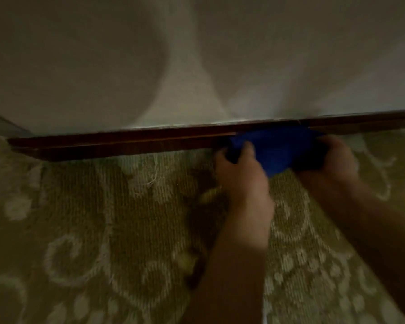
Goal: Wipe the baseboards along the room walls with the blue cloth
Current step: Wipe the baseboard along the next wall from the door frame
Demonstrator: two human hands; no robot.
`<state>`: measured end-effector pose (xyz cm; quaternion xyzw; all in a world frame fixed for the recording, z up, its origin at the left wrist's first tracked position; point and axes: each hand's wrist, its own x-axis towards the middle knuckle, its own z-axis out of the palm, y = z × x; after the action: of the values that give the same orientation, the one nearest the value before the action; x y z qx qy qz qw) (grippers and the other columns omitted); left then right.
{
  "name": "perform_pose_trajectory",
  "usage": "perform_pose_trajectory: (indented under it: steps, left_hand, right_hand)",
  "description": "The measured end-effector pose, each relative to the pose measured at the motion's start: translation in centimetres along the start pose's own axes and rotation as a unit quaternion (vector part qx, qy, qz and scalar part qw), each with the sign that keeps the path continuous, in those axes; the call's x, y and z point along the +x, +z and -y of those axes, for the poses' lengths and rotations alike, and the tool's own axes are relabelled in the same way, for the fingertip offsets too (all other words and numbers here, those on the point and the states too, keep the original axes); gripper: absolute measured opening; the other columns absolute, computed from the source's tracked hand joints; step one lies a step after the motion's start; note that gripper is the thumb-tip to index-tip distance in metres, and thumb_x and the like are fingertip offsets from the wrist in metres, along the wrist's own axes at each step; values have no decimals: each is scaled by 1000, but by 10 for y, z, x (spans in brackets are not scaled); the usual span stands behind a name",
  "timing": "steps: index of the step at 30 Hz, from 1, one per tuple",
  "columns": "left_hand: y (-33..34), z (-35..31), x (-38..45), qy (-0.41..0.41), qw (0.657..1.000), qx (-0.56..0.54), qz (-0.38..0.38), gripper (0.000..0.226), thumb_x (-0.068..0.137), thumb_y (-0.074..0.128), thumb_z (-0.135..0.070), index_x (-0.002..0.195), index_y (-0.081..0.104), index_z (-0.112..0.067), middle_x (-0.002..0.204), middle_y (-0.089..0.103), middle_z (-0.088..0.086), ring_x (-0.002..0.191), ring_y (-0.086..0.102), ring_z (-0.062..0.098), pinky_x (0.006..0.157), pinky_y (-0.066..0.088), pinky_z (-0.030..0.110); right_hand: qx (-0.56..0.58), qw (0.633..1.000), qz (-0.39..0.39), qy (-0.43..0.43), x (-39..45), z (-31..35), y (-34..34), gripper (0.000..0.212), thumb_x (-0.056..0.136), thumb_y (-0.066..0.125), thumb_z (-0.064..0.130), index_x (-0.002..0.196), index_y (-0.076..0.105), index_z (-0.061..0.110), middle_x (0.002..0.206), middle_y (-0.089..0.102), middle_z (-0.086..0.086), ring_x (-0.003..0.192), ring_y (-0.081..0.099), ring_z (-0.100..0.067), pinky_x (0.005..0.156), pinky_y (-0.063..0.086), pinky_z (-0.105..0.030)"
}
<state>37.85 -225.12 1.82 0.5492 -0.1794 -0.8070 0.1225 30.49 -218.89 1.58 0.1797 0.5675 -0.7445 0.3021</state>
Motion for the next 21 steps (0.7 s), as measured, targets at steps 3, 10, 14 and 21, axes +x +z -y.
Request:
perform_pose_trajectory:
  steps: [3,10,14,21]
  left_hand:
    - [-9,0,2,-14,1000,-9,21,33,99,60,-19,130,52,-26,131,57,4,115,58,23,101,50,39]
    - [-83,-36,8,89,986,-89,-107,18,95,63,-12,107,62,-25,119,66,6,110,66,28,100,52,50]
    - [-151,-66,11,157,957,-161,-184,47,88,67,-26,134,58,-25,130,66,4,115,66,26,101,52,48]
    - [-227,-122,4,221,932,-179,-225,41,90,63,-31,130,60,-25,122,71,1,104,72,22,89,59,46]
  right_hand:
    - [41,999,-13,-24,6,19,-8,74,29,72,17,102,72,5,98,68,-11,83,69,-24,83,55,-31]
    - [51,995,34,81,-15,-50,62,43,72,59,19,113,53,9,98,59,-13,82,59,-26,73,52,-34]
    - [1,988,50,145,-36,-106,110,77,66,64,12,137,42,-5,123,59,-25,87,64,-34,52,56,-32]
    - [-24,961,140,239,-78,-154,166,46,91,57,6,137,49,8,128,64,-19,113,66,-33,81,61,-40]
